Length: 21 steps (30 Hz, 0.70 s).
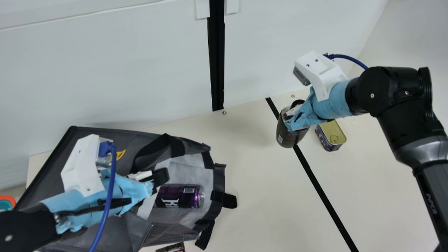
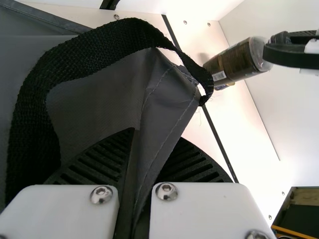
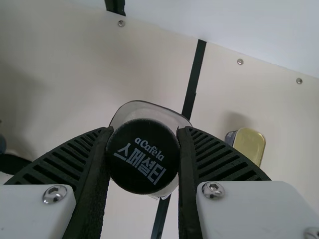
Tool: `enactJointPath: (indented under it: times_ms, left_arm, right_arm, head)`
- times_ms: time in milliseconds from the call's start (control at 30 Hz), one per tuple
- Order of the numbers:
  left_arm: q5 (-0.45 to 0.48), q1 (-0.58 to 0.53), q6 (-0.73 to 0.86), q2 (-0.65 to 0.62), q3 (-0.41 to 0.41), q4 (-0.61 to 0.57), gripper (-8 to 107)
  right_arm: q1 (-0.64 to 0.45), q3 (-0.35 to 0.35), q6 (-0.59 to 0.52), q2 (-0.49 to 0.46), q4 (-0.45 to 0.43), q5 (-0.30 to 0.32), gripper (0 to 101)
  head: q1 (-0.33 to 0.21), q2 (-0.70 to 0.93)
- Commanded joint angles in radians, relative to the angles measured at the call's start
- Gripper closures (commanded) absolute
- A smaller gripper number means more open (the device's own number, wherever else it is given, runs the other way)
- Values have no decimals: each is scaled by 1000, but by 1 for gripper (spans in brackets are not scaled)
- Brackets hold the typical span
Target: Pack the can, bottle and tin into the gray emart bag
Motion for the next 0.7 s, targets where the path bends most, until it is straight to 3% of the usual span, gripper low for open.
enactJointPath:
  times_ms: [0,667]
  left_arm:
    - [0,0,0,0,0,0,89]
    - [0,0,0,0,0,0,89]
  right_arm:
    - [3,17,-18,-14,8,5,101]
    - [74,162,-138,-142,76,53,101]
  head:
    - [-23,-2]
    - [-23,-2]
